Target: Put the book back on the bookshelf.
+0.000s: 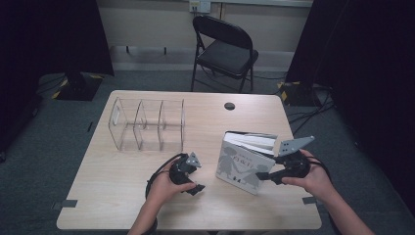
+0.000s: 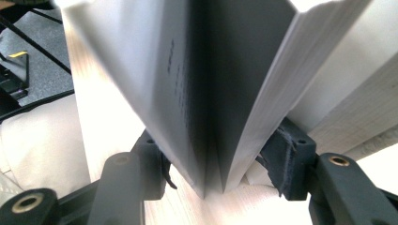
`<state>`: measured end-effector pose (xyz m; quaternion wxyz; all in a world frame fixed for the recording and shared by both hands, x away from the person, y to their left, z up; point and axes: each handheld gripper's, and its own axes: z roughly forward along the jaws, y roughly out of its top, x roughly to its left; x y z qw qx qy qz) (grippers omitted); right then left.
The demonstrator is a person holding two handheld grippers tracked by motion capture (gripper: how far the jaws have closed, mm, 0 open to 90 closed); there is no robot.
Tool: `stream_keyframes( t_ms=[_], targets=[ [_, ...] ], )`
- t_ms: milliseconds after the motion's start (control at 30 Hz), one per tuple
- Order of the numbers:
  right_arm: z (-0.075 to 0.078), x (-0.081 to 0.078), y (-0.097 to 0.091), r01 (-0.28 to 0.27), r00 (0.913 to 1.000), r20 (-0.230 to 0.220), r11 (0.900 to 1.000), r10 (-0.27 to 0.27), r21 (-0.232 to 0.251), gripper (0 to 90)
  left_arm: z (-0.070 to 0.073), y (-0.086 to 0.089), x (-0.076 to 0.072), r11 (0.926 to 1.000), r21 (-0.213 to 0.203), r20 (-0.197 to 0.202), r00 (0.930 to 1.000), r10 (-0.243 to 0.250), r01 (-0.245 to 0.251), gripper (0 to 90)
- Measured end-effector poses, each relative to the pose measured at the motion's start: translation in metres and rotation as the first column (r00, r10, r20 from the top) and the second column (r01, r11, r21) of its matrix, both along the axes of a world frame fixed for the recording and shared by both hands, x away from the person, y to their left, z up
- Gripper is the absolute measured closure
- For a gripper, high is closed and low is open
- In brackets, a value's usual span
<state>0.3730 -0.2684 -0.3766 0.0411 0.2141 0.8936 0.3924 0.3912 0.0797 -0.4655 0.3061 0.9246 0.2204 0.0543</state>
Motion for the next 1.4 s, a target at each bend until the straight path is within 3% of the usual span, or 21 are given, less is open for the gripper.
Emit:
stream_keyframes(
  t_ms=[100,167,233,333,533,633,867,1400],
  targets=[
    [0.000,0.000,-0.002,0.004,1.0000,-0.005,1.0000,-0.004,0.004,47.1,0.009,-0.003,0.001,0.9998,-0.012,-0.019,0.9997,0.013,-0.013,16.4],
    [-0.001,0.000,-0.003,0.004,1.0000,-0.008,1.0000,-0.004,0.004,46.9,0.017,-0.006,0.001,0.9997,0.024,-0.004,1.0000,-0.007,0.007,16.4],
    [-0.001,-0.001,-0.004,0.002,0.9999,-0.011,1.0000,-0.002,0.003,46.9,0.023,-0.008,0.002,0.9993,0.032,-0.011,0.9998,-0.017,0.017,16.4],
    [-0.003,-0.001,-0.005,0.008,0.9999,-0.010,0.9999,-0.008,0.007,46.1,0.032,-0.012,0.002,0.9995,0.023,-0.010,0.9997,-0.022,0.023,16.4],
    [-0.005,-0.001,-0.006,0.013,0.9998,-0.012,0.9999,-0.013,-0.006,44.1,0.047,-0.020,0.003,0.9965,0.059,0.005,0.9982,-0.059,0.059,17.0],
    [-0.005,-0.001,-0.007,0.017,0.9998,-0.014,0.9998,-0.017,-0.008,42.6,0.055,-0.023,0.004,0.9962,0.051,0.018,0.9973,-0.071,0.070,18.0],
    [-0.006,-0.001,-0.010,0.029,0.9996,-0.007,0.9994,-0.029,-0.018,40.4,0.065,-0.026,0.007,0.9935,0.070,0.043,0.9948,-0.093,0.090,19.1],
    [-0.015,-0.002,-0.014,0.035,0.9992,-0.020,0.9993,-0.035,-0.015,38.3,0.089,-0.046,0.015,0.9911,0.061,0.078,0.9894,-0.123,0.118,19.5]
  ],
)
